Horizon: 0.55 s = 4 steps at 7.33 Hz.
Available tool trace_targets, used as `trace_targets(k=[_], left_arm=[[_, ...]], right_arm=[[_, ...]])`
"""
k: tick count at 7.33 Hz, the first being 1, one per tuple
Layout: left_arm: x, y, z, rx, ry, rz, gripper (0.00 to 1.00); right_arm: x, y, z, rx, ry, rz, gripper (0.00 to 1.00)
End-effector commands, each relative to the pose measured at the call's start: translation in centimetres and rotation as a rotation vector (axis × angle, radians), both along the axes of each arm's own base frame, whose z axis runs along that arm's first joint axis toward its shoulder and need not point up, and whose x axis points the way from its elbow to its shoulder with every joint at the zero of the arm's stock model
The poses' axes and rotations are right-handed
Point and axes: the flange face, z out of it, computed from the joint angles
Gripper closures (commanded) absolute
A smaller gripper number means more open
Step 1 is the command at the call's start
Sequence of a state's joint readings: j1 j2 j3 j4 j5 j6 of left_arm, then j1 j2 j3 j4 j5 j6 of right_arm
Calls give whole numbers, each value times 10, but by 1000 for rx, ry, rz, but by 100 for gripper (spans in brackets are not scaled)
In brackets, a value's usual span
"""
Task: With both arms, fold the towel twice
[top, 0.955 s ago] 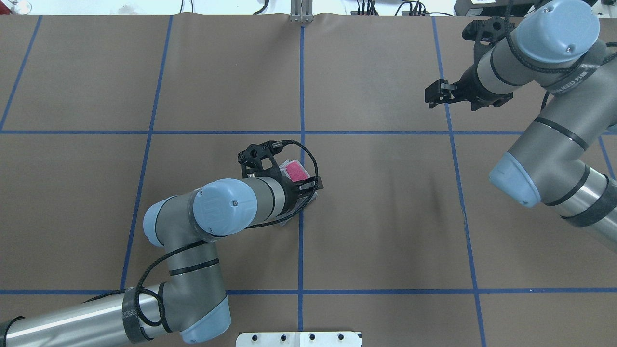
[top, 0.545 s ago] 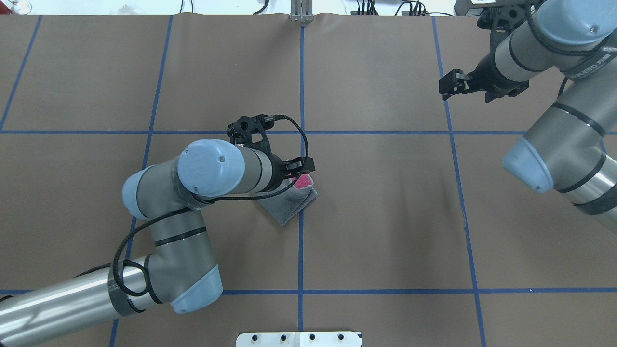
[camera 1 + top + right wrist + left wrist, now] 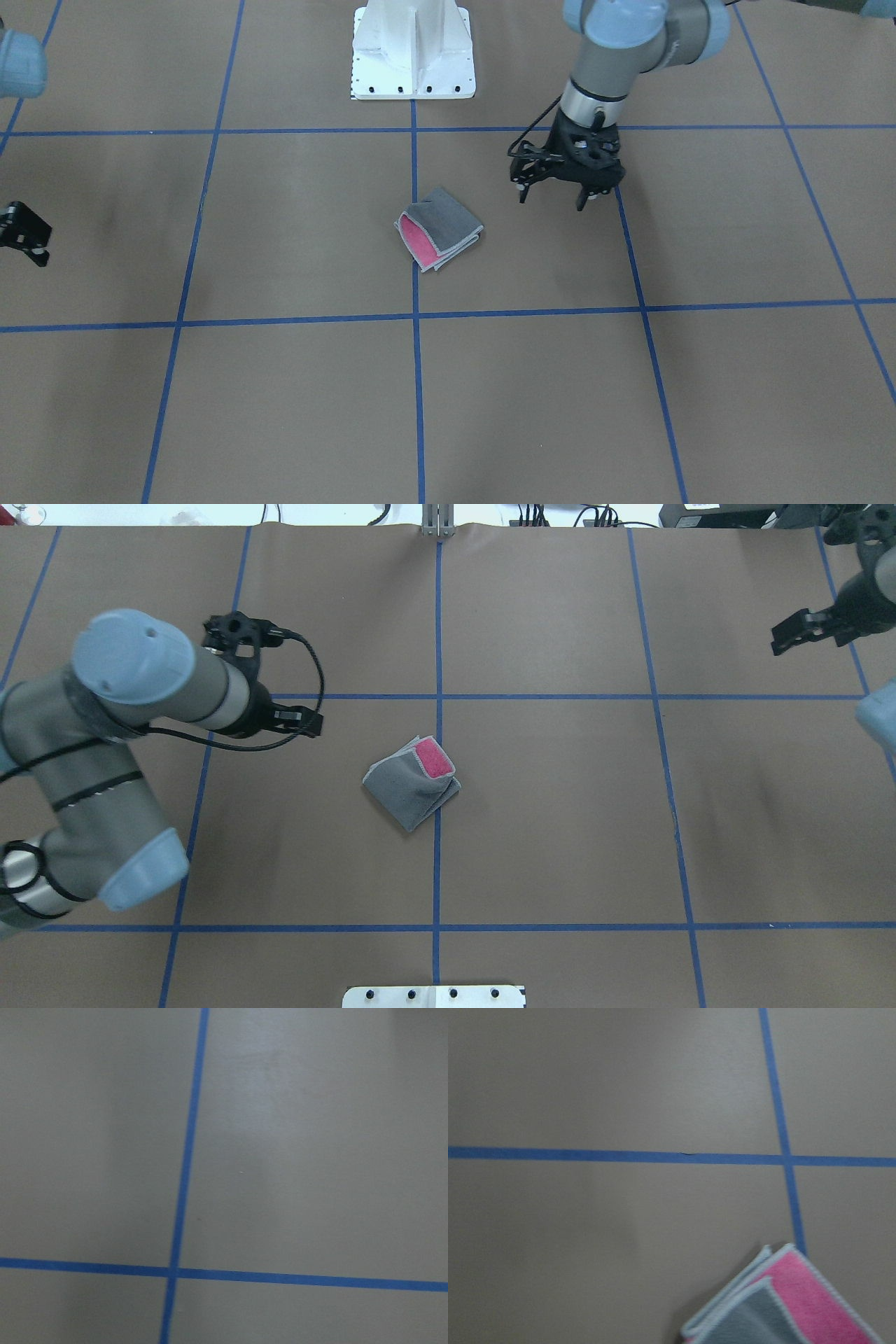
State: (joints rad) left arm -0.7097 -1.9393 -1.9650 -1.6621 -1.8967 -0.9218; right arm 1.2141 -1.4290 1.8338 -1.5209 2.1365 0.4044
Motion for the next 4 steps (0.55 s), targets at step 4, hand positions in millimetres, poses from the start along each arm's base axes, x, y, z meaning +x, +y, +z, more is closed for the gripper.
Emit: trace_targets(k=[4], left_arm=[[-261, -36, 162, 63, -127, 172, 0]], right_arm=[[188, 80, 183, -59, -14, -78, 0]])
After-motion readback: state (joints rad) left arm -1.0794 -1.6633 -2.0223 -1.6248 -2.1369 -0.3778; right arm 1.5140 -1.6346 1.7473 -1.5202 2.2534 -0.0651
